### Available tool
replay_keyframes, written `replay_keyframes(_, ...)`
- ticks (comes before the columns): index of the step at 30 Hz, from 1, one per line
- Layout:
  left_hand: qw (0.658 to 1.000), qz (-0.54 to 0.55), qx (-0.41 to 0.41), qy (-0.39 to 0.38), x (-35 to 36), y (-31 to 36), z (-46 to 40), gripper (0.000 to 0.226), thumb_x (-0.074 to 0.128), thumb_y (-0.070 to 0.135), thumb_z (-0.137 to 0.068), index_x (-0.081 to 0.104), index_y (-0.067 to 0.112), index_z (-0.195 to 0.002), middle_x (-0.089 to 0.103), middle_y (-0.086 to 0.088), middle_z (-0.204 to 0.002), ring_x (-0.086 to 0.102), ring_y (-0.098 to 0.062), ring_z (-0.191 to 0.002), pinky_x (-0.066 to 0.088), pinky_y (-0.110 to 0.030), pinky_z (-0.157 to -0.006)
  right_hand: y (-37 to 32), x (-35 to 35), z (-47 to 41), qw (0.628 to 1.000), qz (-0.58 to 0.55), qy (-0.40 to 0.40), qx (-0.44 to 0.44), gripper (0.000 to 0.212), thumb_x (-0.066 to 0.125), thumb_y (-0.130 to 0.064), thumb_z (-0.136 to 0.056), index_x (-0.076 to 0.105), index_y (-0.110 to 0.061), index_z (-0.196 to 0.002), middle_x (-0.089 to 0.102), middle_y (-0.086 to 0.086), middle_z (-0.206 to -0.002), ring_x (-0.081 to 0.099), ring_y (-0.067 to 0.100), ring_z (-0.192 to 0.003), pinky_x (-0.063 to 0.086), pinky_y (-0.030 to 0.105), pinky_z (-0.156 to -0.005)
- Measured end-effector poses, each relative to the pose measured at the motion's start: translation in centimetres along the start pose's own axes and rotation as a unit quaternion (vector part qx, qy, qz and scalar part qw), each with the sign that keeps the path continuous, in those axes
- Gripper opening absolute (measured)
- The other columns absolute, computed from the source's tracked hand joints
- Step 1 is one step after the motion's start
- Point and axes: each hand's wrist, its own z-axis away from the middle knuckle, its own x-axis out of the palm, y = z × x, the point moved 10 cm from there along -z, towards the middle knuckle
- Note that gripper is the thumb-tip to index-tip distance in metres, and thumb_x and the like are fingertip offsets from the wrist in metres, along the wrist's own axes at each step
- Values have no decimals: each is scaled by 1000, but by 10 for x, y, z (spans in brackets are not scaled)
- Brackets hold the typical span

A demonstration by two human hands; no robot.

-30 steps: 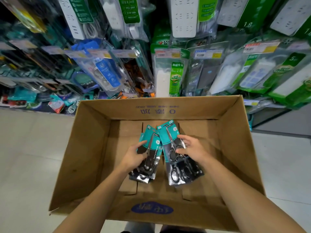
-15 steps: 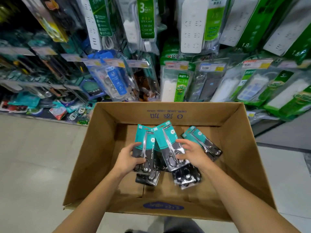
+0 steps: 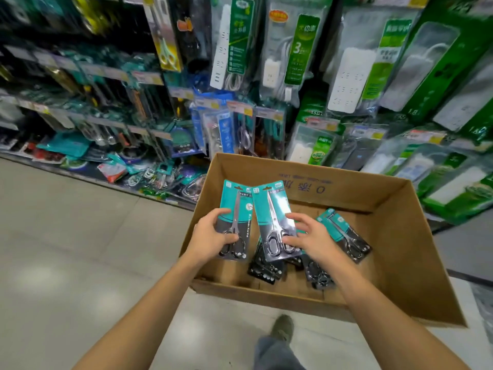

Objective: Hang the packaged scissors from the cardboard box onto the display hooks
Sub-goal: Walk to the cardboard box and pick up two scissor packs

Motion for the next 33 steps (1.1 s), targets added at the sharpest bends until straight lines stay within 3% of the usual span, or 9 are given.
replay_keyframes(2, 1000, 13, 21, 13, -17, 7, 11, 59, 79, 4, -76, 53, 31, -122, 51, 4, -137, 46, -12, -123, 58, -31, -82, -15, 12, 9, 1000, -12, 7, -17, 61, 91, -23, -59, 65, -39, -112, 63, 12, -118, 63, 28, -109, 55, 40, -93)
replay_keyframes(4, 999, 27, 41, 19, -34, 14, 20, 59, 80, 3, -74, 54, 31, -120, 53, 4, -135, 47, -14, -126, 55, -30, -89, -37, 23, 20, 998, -14, 13, -52, 57, 90, -17, -63, 66, -39, -109, 65, 6, -116, 60, 26, -115, 50, 45, -99)
replay_keyframes(8, 994, 36, 94, 38, -74, 34, 37, 62, 84, 3, -69, 58, 32, -117, 61, 3, -124, 61, -13, -113, 57, -27, -86, -77, 47, 36, 995, -20, 15, -97, 57, 84, -3, -69, 64, -30, -115, 67, 6, -115, 67, 16, -106, 57, 38, -88)
replay_keyframes(10, 991, 41, 116, 53, -99, 45, 50, 62, 84, 1, -69, 58, 25, -120, 62, 8, -116, 62, 6, -99, 51, -8, -75, -98, 63, 44, 993, -26, 9, -118, 61, 78, 9, -72, 58, -15, -124, 67, 5, -104, 71, 1, -84, 57, 19, -71)
replay_keyframes(13, 985, 64, 142, 77, -138, 50, 70, 58, 81, -5, -70, 59, 15, -120, 61, 14, -103, 59, 23, -78, 46, -2, -62, -126, 96, 52, 988, -26, -3, -150, 68, 76, 11, -72, 53, -14, -131, 67, 1, -101, 71, 3, -77, 56, 17, -69)
replay_keyframes(18, 979, 69, 157, 108, -205, 41, 103, 60, 83, -4, -67, 61, 17, -119, 67, 4, -104, 69, 3, -86, 59, -26, -80, -166, 163, 61, 980, -51, -28, -191, 67, 75, 11, -74, 54, -18, -130, 69, 5, -104, 73, 14, -82, 58, 25, -70)
replay_keyframes(27, 955, 129, 179, 198, -315, 16, 143, 65, 80, -12, -66, 62, 21, -119, 71, 4, -108, 71, -13, -98, 58, -30, -85, -230, 269, 65, 969, -36, -94, -225, 65, 77, 3, -76, 54, -18, -133, 68, -3, -106, 71, 3, -90, 56, 18, -71)
replay_keyframes(31, 945, 151, 172, 234, -361, 3, 150, 66, 79, -13, -67, 61, 20, -121, 73, 16, -100, 72, -10, -94, 58, -33, -85, -255, 318, 54, 964, -3, -106, -245, 66, 83, -13, -74, 57, -34, -131, 68, -4, -116, 63, 11, -111, 50, 34, -100)
replay_keyframes(33, 941, 153, 176, 247, -383, 0, 147, 67, 79, -13, -68, 60, 18, -125, 72, 14, -103, 72, -9, -94, 59, -31, -83, -269, 342, 47, 960, -1, -116, -255, 65, 83, -11, -73, 58, -31, -130, 68, -9, -113, 62, 0, -109, 47, 29, -101)
